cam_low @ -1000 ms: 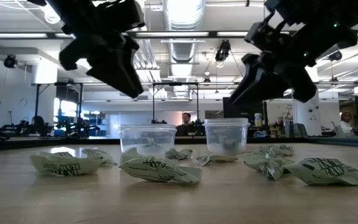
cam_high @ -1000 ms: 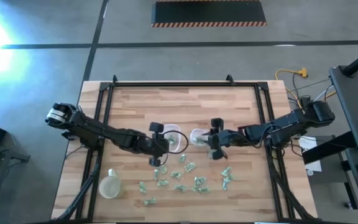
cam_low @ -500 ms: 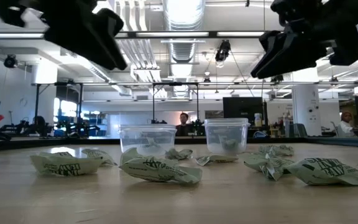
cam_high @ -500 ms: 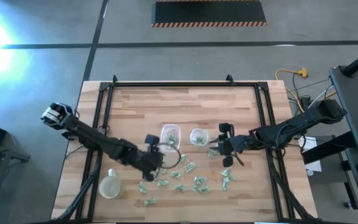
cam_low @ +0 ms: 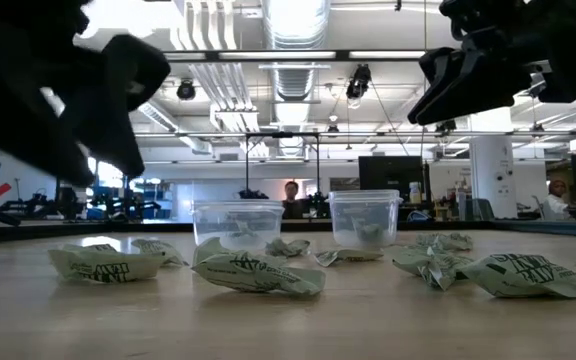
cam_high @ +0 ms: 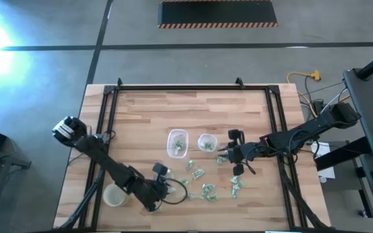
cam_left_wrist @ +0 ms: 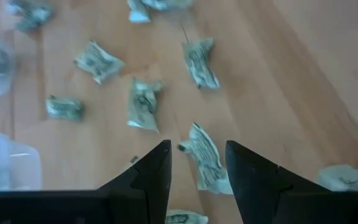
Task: Pick and place items into bin
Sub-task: Put the white stevia packet into the left transparent bin
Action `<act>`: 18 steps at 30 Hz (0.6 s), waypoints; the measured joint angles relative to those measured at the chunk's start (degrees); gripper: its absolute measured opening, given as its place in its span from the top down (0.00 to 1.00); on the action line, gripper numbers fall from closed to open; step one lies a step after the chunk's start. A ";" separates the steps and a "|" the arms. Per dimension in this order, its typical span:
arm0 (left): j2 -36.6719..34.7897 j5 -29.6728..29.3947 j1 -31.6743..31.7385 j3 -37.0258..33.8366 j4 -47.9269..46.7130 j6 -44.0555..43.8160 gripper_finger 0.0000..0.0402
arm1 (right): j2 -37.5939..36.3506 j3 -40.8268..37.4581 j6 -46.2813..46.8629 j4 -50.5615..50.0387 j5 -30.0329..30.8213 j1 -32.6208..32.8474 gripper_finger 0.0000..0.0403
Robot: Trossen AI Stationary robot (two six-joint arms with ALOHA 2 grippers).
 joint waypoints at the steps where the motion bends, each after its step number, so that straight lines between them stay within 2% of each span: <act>1: 0.94 0.03 -0.06 0.07 0.65 -0.07 0.66 | 0.00 -0.02 0.13 0.00 0.00 0.00 0.83; 10: 6.24 0.02 0.02 1.26 0.83 -0.17 0.66 | 0.02 -0.27 1.44 -0.10 -0.02 0.00 0.81; 18: 6.95 0.01 0.04 1.25 0.79 -0.26 0.66 | 0.02 -0.42 2.12 -0.85 -0.05 0.00 0.83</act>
